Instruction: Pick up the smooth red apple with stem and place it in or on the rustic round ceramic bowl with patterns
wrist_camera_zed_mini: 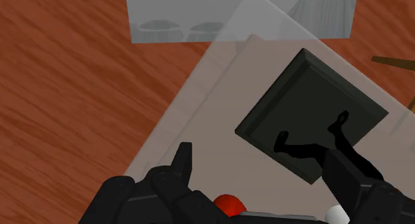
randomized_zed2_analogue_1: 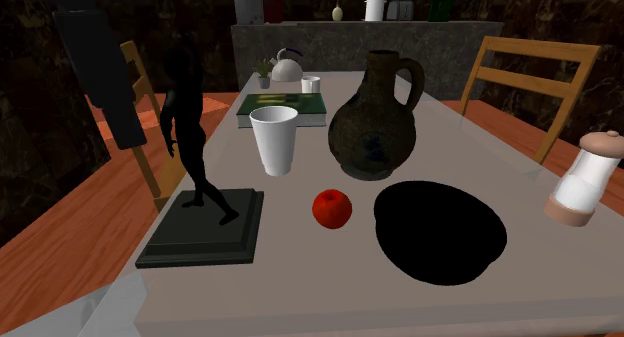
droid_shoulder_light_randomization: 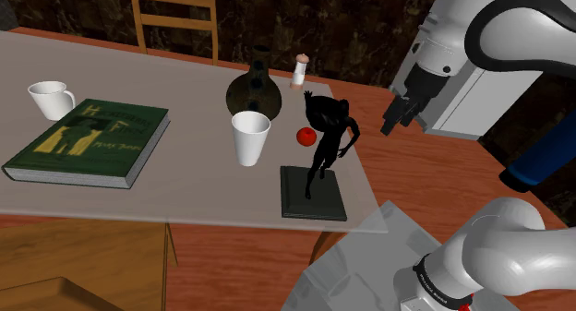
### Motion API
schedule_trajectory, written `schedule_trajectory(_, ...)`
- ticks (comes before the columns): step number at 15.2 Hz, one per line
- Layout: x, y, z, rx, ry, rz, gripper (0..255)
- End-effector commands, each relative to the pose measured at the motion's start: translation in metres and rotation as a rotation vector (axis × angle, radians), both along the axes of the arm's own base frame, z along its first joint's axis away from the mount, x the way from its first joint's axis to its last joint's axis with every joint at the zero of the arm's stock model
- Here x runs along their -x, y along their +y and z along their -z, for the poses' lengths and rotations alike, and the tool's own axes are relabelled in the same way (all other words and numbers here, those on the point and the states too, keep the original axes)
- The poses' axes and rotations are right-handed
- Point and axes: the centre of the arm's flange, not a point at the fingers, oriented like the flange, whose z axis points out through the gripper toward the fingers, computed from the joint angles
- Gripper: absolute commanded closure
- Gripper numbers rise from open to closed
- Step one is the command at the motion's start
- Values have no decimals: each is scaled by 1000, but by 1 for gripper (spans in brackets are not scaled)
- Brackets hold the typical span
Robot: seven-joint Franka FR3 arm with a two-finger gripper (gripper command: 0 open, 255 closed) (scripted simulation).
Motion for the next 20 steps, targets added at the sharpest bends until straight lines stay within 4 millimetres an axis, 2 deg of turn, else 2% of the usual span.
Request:
schedule_trajectory(1,0,0,0,0,0,0,0)
schedule_trajectory(10,-118,11,61,72,101,-20,0)
schedule_trajectory(20,-241,20,143,152,213,-42,0)
